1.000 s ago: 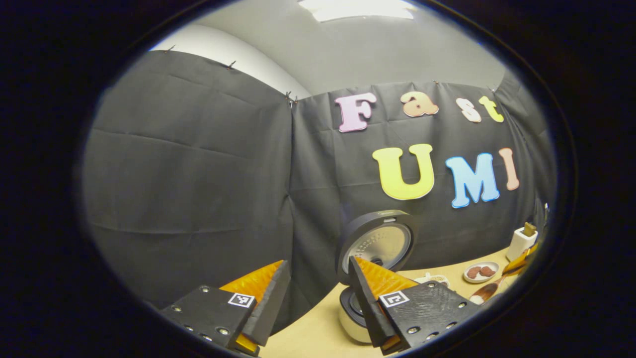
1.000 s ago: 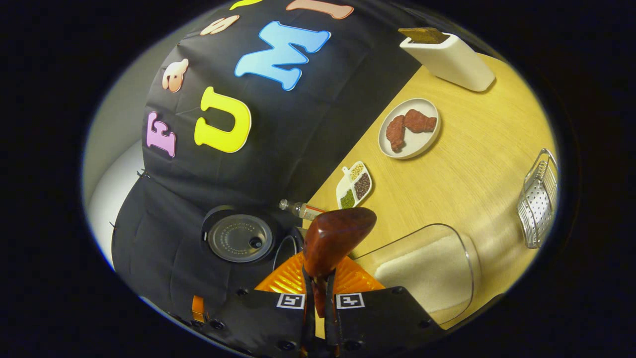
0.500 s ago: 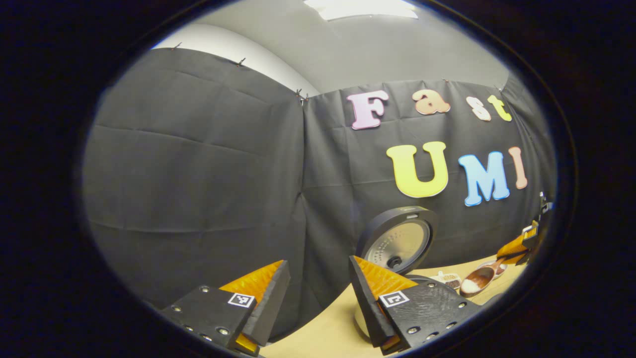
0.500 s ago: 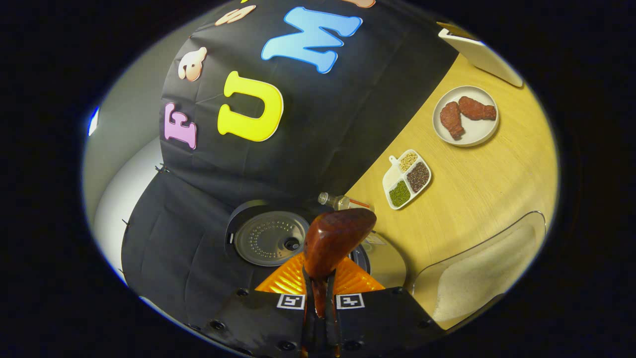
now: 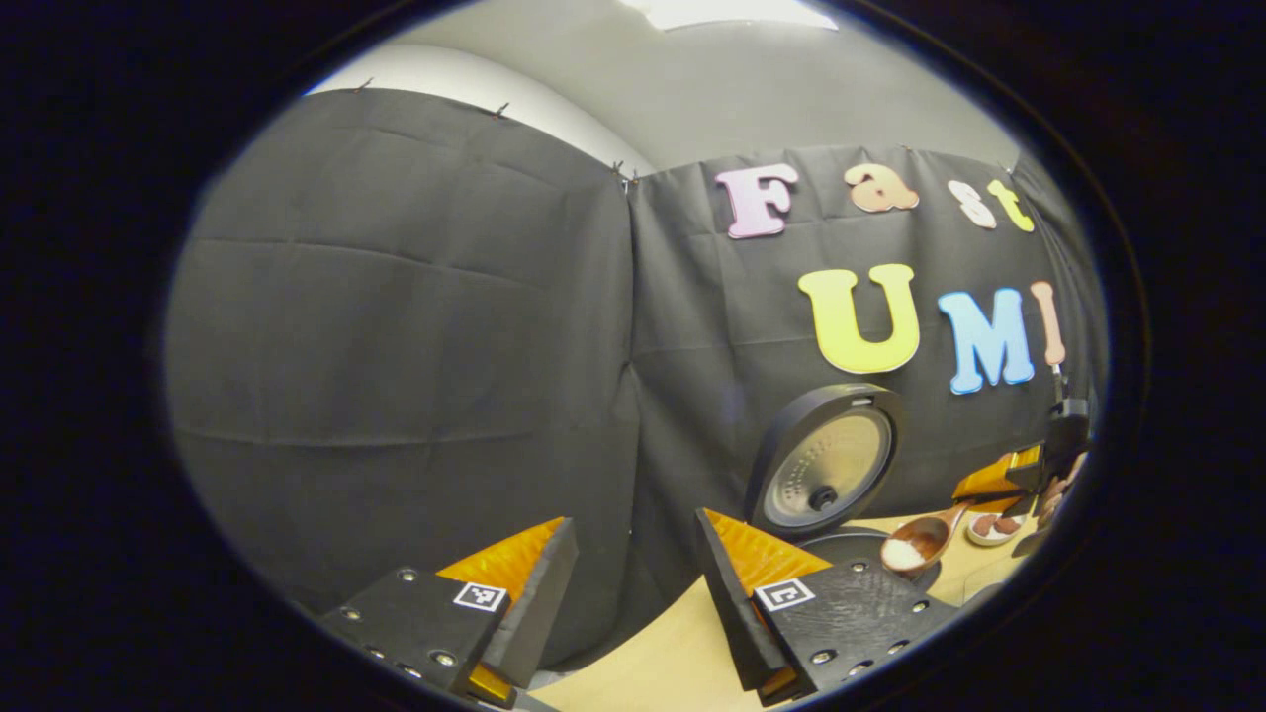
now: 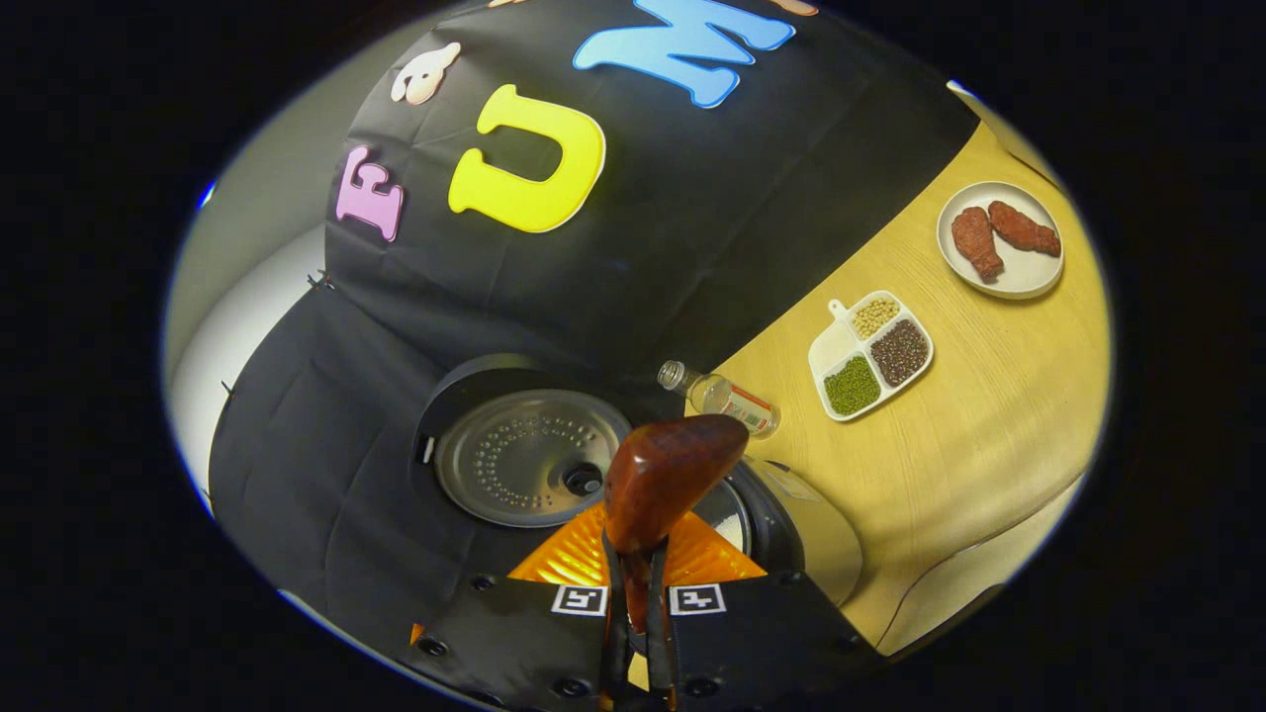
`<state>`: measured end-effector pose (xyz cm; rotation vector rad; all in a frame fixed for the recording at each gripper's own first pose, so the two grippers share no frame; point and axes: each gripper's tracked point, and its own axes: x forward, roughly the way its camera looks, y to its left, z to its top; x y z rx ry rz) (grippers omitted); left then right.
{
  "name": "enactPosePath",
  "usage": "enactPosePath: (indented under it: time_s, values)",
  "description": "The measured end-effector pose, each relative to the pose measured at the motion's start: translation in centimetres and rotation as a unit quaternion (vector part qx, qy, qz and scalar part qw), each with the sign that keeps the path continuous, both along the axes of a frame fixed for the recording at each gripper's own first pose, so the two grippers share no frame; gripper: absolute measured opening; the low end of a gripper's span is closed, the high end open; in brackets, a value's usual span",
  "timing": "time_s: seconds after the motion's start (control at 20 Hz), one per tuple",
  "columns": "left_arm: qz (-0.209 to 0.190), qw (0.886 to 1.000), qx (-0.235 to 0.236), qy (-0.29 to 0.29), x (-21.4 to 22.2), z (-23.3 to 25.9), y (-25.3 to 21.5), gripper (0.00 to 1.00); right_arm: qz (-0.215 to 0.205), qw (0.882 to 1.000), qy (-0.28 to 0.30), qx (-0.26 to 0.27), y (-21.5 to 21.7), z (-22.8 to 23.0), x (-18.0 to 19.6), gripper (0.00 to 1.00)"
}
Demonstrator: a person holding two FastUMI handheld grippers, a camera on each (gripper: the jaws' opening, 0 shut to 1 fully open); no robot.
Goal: Close the left gripper, press the button to open the rice cooker; take a wooden spoon from the chopstick holder with the right hand, scoop a spoonful of rice and pour it into the rice cooker, then put the wooden spoon back into the chopstick holder.
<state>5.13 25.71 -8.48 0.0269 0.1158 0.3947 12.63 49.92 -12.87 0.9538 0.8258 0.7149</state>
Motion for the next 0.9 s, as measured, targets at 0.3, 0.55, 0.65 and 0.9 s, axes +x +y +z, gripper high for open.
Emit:
enactPosePath:
  time_s: [0.3,0.55,0.65,0.9]
  values:
    - [0.020,1.000,-0.001,0.017,-1.3,-1.3,1.5,0.75,0.015,0.998,-0.042,-0.038,3.7,-1.2,0.5,0.08]
    - [0.027,0.999,-0.002,0.024,-1.8,-2.0,1.8,0.75,0.034,0.989,-0.111,-0.097,5.5,-1.9,0.3,0.08]
    - [0.027,0.999,-0.002,0.025,-1.8,-1.8,1.8,0.76,0.041,0.984,-0.134,-0.114,6.0,-2.1,0.2,0.08]
    - [0.024,0.999,-0.006,0.027,-1.5,-2.3,1.1,0.76,0.050,0.974,-0.168,-0.146,6.5,-2.4,0.2,0.09]
